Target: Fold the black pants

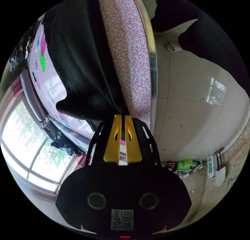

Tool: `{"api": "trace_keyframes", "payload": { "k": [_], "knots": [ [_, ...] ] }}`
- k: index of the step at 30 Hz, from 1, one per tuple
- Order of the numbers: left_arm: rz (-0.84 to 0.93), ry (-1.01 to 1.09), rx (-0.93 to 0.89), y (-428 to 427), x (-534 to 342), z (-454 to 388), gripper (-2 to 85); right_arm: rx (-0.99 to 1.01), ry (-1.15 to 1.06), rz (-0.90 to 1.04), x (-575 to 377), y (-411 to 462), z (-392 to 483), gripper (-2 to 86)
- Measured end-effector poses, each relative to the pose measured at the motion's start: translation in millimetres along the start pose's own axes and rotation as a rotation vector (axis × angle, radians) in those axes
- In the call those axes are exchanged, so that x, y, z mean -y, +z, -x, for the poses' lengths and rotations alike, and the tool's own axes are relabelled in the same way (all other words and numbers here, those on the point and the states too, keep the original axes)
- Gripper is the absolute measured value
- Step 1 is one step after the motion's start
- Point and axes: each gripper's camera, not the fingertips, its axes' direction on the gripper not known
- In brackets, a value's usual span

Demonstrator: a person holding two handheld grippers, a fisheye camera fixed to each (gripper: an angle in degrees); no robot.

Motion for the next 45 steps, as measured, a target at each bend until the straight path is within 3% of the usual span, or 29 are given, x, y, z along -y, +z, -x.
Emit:
{"api": "trace_keyframes", "payload": {
  "k": [9, 14, 18, 22, 28, 33, 36, 45],
  "knots": [
    [-0.059, -0.127, 0.027, -19, -69, -2, -0.9, 0.135, 0.051, -0.306, -8, -68, -32, 0.8],
    [-0.043, -0.22, -0.114, -16, -116, 1, -1.4, 0.27, -0.175, -0.461, 78, -123, -38, 0.6],
    [-0.041, -0.618, -0.368, -7, -183, 33, -1.5, 0.423, -0.403, -0.486, 176, -150, -27, 0.8],
    [-0.214, -1.209, -0.841, 16, -275, 60, -1.6, 0.573, -0.566, -0.396, 300, -164, 10, 0.9],
    [-0.563, -1.675, -1.327, 62, -375, 42, -1.3, 0.659, -0.558, -0.101, 453, -141, 70, 1.3],
    [-0.84, -1.868, -1.611, 105, -430, 20, -0.4, 0.732, -0.417, 0.11, 534, -108, 83, 2.5],
    [-0.939, -1.912, -1.674, 115, -454, 17, -0.1, 0.741, -0.365, 0.218, 568, -89, 87, 3.8],
    [-0.954, -1.94, -1.791, 124, -506, 23, 0.3, 0.696, -0.328, 0.394, 631, -64, 91, 4.1]
  ]
}}
